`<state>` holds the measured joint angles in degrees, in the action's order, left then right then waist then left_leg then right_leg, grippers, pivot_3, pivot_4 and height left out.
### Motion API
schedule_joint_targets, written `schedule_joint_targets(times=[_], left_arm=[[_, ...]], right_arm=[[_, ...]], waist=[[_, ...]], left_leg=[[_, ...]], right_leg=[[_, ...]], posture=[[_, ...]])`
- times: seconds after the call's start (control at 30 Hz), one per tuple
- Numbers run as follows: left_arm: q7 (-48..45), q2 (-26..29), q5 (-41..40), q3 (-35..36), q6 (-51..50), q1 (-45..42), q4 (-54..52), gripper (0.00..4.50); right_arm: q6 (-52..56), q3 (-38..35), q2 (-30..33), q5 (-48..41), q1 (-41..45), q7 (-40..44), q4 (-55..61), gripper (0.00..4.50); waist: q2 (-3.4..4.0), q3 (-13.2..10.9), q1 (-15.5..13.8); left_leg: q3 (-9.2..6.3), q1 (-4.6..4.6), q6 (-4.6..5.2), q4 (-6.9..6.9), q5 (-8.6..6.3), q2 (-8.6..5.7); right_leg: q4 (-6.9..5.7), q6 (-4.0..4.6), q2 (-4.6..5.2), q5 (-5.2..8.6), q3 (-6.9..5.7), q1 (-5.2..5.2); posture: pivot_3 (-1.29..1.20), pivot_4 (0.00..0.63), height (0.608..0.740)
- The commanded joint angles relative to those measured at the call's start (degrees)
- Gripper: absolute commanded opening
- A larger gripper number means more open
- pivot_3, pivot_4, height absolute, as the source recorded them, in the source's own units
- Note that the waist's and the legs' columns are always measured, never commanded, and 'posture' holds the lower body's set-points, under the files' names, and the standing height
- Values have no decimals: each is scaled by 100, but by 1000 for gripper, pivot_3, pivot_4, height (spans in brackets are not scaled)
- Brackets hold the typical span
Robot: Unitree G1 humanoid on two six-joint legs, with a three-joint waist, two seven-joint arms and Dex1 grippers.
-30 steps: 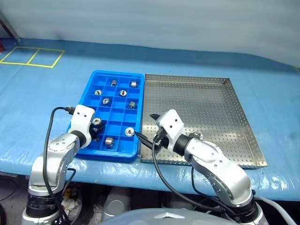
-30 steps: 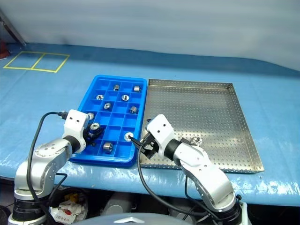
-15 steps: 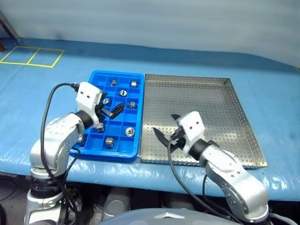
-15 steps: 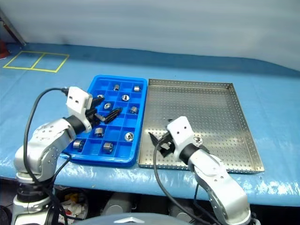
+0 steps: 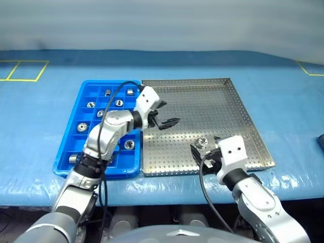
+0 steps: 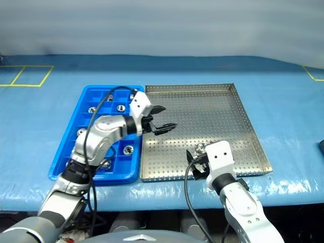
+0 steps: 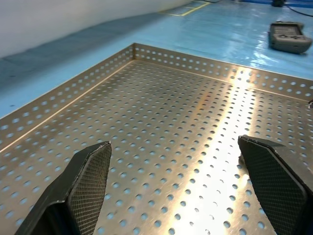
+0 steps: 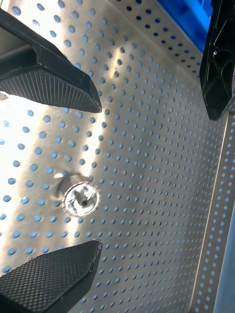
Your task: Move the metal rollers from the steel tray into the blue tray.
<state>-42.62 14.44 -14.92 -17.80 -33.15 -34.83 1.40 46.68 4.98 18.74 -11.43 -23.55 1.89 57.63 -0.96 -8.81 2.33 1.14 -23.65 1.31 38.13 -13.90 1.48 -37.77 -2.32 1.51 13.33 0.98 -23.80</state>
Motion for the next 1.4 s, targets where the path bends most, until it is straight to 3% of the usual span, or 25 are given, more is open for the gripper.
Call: schedule_joint_targets(times=[0.03,0.43,0.73,1.0,1.3,1.4], left_arm=[[-211,-250,300,-328,509,-355,542,4488],[-727,-822,904,-888,1273,-665,2013,4488],[-670,-1224,1335,-1053,1811,-587,2487,4488],[60,-1608,1953,-1140,2374,-601,3228,4488],[-102,-1696,2065,-1125,2291,-521,3262,1706],[-180,-1664,2013,-1051,2144,-513,3058,1716]], right_arm=[[-839,-143,117,-23,-541,-277,237,4382],[-1527,435,313,-22,-1096,-942,237,4382],[-1435,569,447,-176,-910,-1121,237,4382],[-1386,598,560,-330,-780,-1222,237,4382],[-1410,646,683,-438,-740,-1386,237,4382],[-1395,643,724,-485,-692,-1398,237,4382]], waist=[[0,1,68],[1,2,448],[0,2,465],[-1,2,456],[-1,3,461],[-2,3,460]], left_leg=[[4,3,0,0,0,-3],[18,7,3,2,-2,9],[20,7,5,2,-3,11],[21,7,7,4,-4,11],[22,6,7,3,-4,11],[23,7,7,4,-4,11]], right_leg=[[-1,-2,-2,0,4,0],[-2,-4,-7,-1,24,-3],[-2,-9,-5,-4,28,-3],[0,-29,-4,-15,31,-3],[0,-28,-4,-14,31,-4],[0,-28,-4,-14,31,-3]], posture=[[-208,150,740],[-264,150,740],[-250,150,740],[-242,150,740],[-246,150,740],[-227,150,740]])
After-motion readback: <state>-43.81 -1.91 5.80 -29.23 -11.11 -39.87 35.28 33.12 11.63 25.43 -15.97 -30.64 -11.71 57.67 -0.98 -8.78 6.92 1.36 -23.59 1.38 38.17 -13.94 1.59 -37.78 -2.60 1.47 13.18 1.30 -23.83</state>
